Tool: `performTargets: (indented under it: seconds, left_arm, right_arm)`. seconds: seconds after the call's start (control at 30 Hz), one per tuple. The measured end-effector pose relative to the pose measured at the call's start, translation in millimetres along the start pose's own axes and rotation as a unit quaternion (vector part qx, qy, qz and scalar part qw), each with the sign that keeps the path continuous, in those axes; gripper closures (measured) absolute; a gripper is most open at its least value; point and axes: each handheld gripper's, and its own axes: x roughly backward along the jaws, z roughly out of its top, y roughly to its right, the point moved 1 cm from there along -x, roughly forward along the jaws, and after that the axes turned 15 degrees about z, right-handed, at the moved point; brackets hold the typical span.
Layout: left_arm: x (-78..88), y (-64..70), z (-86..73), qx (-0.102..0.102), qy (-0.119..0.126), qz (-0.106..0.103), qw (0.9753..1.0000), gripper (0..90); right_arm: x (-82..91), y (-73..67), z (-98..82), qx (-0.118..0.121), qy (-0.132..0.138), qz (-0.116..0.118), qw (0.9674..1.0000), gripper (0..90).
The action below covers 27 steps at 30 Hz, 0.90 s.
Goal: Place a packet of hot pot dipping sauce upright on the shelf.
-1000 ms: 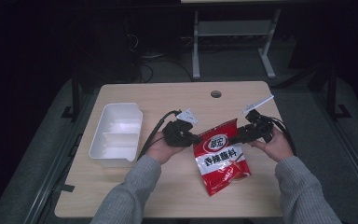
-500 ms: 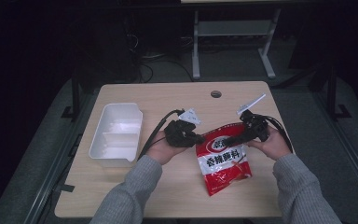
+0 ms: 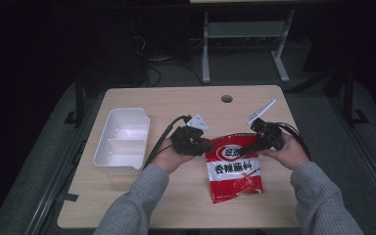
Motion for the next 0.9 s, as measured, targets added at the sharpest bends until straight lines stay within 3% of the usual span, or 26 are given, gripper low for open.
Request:
performTargets:
  seconds: [0.03,0.13,0.17,0.3,0.4,0.57,0.9]
  left_arm:
    - [2.2,-0.9,-4.2,0.003,0.000,0.010,0.9999,65.4]
    - [4.8,-3.0,-9.0,0.009,-0.001,0.013,0.9999,63.2]
    - [6.0,-3.7,-12.4,0.012,0.001,0.017,0.9998,58.2]
    - [9.9,-3.0,-25.1,0.013,0.005,0.026,0.9996,55.0]
    - [11.1,-2.0,-30.0,0.012,0.003,0.029,0.9995,54.0]
    - [15.4,2.0,-42.5,0.008,0.003,0.032,0.9994,53.1]
    - [25.7,8.8,-65.7,0.012,0.010,0.029,0.9994,49.8]
  right_arm:
    - [2.3,-2.7,-1.8,0.000,-0.001,-0.001,1.0000,88.7]
    - [5.7,-5.1,-4.5,-0.002,0.002,0.001,1.0000,88.7]
    - [9.4,-6.9,-7.6,-0.008,0.006,0.002,1.0000,88.7]
    - [17.0,-9.8,-11.8,-0.014,0.015,0.000,0.9998,88.8]
    - [21.2,-12.0,-12.0,-0.018,0.020,0.000,0.9996,88.8]
    - [30.8,-20.4,-8.1,-0.019,0.026,-0.021,0.9993,88.9]
    - [40.5,-37.1,7.9,-0.026,0.038,-0.028,0.9986,89.0]
